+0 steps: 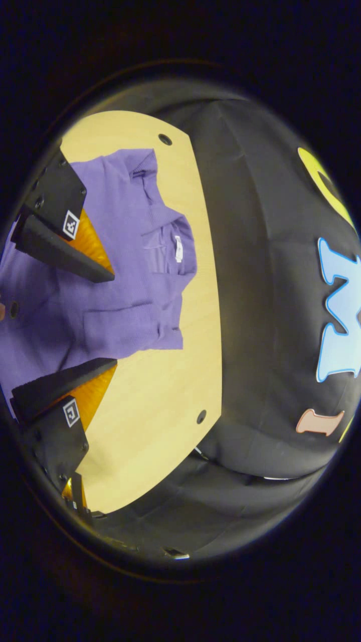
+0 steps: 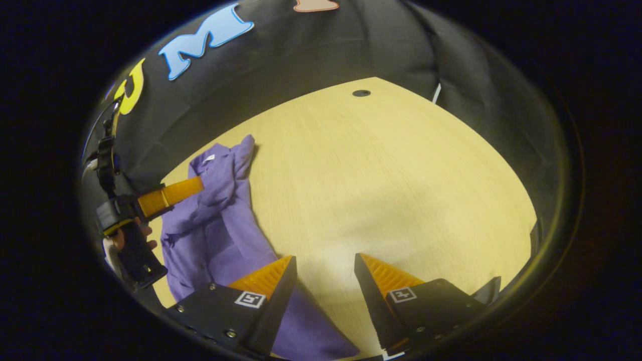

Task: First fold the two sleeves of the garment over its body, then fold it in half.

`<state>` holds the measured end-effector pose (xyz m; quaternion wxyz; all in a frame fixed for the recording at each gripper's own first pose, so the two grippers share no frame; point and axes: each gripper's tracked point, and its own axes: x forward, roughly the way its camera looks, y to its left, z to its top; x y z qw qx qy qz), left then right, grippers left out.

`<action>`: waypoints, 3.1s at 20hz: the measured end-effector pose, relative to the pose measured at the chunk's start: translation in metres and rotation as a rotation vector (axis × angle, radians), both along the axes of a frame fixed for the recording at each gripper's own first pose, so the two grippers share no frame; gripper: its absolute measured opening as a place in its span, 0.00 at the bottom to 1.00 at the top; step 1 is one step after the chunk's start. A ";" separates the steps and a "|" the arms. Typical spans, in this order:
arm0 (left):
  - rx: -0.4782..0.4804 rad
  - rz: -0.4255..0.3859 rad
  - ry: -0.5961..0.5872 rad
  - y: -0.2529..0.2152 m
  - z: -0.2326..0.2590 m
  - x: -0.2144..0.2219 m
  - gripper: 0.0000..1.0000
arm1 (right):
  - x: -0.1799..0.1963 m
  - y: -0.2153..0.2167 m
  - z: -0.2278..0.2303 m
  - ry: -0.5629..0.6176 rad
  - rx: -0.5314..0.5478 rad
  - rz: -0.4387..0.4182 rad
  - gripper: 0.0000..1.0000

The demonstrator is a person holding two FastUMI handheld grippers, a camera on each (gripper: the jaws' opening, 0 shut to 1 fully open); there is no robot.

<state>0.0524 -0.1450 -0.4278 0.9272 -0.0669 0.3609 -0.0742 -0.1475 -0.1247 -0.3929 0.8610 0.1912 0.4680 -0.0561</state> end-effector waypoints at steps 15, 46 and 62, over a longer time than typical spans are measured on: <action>0.082 0.079 0.229 0.127 -0.051 -0.225 0.96 | -0.060 0.062 -0.011 0.124 -0.009 0.236 0.74; 0.116 0.086 0.540 0.147 -0.103 -0.344 0.95 | -0.114 0.089 -0.041 0.447 -0.229 0.454 0.74; 0.108 0.075 0.481 0.142 -0.098 -0.324 0.09 | -0.104 0.095 -0.039 0.431 -0.216 0.426 0.01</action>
